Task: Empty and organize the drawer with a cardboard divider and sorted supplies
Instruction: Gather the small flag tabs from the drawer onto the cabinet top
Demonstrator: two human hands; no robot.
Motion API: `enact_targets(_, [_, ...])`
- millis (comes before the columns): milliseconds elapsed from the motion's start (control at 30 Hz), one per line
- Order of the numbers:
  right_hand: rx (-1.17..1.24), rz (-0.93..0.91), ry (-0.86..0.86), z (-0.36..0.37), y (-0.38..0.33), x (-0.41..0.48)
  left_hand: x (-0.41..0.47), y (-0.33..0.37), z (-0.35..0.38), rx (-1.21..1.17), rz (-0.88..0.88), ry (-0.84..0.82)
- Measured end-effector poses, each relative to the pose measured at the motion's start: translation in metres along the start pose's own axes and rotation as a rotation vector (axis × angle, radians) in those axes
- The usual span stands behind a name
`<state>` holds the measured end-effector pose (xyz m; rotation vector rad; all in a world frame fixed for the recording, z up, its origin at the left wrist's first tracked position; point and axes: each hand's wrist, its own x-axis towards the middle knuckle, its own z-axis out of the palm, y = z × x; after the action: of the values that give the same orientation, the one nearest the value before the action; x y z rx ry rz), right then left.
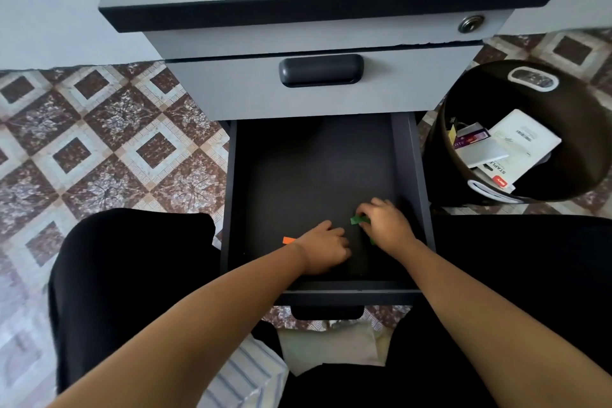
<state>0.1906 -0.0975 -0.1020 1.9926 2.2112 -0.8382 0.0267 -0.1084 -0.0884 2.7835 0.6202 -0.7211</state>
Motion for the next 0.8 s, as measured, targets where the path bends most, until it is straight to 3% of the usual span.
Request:
enact_targets(133, [-0.036, 0.043, -0.052, -0.003, -0.001, 0.006, -0.004, -0.004, 0.002, -0.346, -0.233, 0.071])
enact_targets(300, [0.609, 0.324, 0.095, -0.005, -0.007, 0.005, -0.012, -0.017, 0.002, -0.676, -0.427, 0.215])
enact_targets(400, [0.854, 0.446, 0.142, -0.008, -0.010, 0.003, -0.016, -0.022, 0.004, -0.828, -0.520, 0.257])
enact_targets(500, [0.702, 0.498, 0.209, -0.013, -0.009, 0.002, -0.019, -0.024, 0.006, -0.909, -0.557, 0.264])
enact_targets(600, [0.453, 0.528, 0.106, -0.012, -0.008, 0.000, -0.020, -0.023, 0.008, -0.938, -0.566, 0.264])
enact_targets(800, [0.329, 0.520, 0.096, 0.006, -0.004, -0.007, -0.025, -0.022, 0.013, -0.952, -0.592, 0.260])
